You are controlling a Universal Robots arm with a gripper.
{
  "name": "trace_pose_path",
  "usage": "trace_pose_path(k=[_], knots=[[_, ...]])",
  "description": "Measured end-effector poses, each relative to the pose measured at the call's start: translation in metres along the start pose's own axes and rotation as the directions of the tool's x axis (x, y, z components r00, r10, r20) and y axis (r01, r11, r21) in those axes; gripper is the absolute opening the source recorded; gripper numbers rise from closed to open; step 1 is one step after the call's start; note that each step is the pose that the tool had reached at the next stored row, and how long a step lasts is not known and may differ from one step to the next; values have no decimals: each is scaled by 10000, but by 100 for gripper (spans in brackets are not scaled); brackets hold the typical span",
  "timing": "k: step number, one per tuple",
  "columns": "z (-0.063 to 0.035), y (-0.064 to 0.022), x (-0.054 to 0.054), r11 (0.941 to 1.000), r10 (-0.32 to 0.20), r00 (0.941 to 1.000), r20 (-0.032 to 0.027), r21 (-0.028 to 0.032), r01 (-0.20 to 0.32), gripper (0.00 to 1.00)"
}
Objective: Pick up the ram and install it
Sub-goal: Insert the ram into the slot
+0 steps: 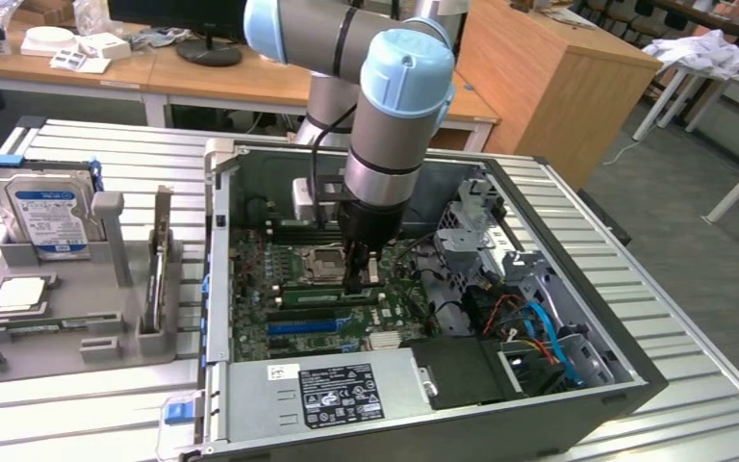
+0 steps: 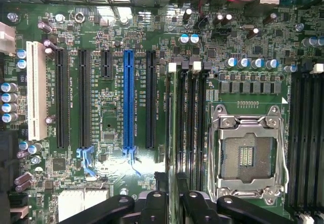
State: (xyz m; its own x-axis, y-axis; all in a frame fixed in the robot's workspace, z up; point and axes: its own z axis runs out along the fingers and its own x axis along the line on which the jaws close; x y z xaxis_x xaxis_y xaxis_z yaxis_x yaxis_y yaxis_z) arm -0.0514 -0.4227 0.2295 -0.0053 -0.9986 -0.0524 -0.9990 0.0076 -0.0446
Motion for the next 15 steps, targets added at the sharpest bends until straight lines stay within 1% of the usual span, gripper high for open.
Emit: trace_pose_path(k=[5, 8, 11, 15], knots=[[-124, -6, -7, 10000, 1, 10000, 0, -12, -1, 20], [-188, -13, -10, 10000, 1, 10000, -1, -35, -1, 20], [-239, -24, -13, 10000, 4, 10000, -1, -91, -4, 20], [-287, -47, -15, 9998, 9, 10000, -2, -197, -9, 20]])
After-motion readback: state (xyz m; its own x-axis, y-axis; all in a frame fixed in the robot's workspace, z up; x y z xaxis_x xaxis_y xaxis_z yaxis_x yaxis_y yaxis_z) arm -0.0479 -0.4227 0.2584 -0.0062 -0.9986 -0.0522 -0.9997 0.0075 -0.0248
